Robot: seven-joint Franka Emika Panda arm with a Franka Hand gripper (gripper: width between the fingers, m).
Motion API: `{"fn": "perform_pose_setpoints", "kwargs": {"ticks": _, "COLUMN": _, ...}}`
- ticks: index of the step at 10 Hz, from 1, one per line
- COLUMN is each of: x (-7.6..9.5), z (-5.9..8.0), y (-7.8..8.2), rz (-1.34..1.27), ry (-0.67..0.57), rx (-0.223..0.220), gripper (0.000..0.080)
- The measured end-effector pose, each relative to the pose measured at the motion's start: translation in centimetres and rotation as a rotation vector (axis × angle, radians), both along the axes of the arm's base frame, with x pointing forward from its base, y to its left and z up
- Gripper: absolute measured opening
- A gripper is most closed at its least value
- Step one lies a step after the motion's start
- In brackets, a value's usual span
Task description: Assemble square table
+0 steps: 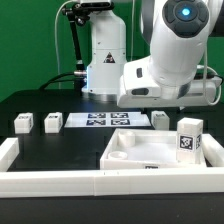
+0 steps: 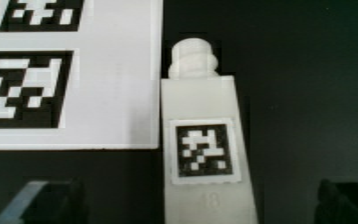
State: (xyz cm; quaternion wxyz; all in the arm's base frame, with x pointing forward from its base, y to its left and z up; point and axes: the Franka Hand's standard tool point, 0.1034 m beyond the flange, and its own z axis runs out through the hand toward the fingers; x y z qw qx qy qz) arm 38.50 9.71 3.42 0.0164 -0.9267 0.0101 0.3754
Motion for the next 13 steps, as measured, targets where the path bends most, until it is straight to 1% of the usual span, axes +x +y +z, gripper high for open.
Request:
{"fn": "perform_pose_setpoints", "kwargs": {"ticks": 3, "x": -0.1, "z": -0.2, "y": -0.2, "rz": -0.004, "ry": 0.000, "rx": -0.001, "gripper": 0.0649}}
{"fn": "perform_pose_setpoints", "kwargs": {"ticks": 5, "x": -0.9, "z": -0.5, "y": -0.2, "rz": -0.002, "ry": 0.020, "rx": -0.002, "gripper": 0.0649}}
{"fn": "perform_pose_setpoints", "kwargs": {"ticks": 6, "x": -1.6, "z": -0.3, "y": -0.2, "rz": -0.006, "ry": 0.115, "rx": -0.004, "gripper": 0.0649}}
{"fn": "perform_pose_setpoints", "kwargs": {"ticks": 7, "x": -1.6, "z": -0.6, "y": -0.2, "rz": -0.015, "ry": 0.182, "rx": -0.016, "gripper": 0.0649}}
{"fn": "perform_pose_setpoints", "kwargs": {"ticks": 8, "x": -1.6, "z": -1.0, "y": 0.0, "rz": -0.019, "ry": 0.209, "rx": -0.029, "gripper": 0.0649}}
{"fn": "perform_pose_setpoints", "kwargs": {"ticks": 11, "x": -1.9, "z": -1.7, "y": 1.1, "rz": -0.016, "ry": 0.196, "rx": -0.041, "gripper": 0.0649}}
{"fn": "perform_pose_setpoints", "kwargs": {"ticks": 13, "x": -1.7, "z": -2.3, "y": 1.1, "rz": -0.013, "ry": 0.166, "rx": -0.040, "gripper": 0.0649}}
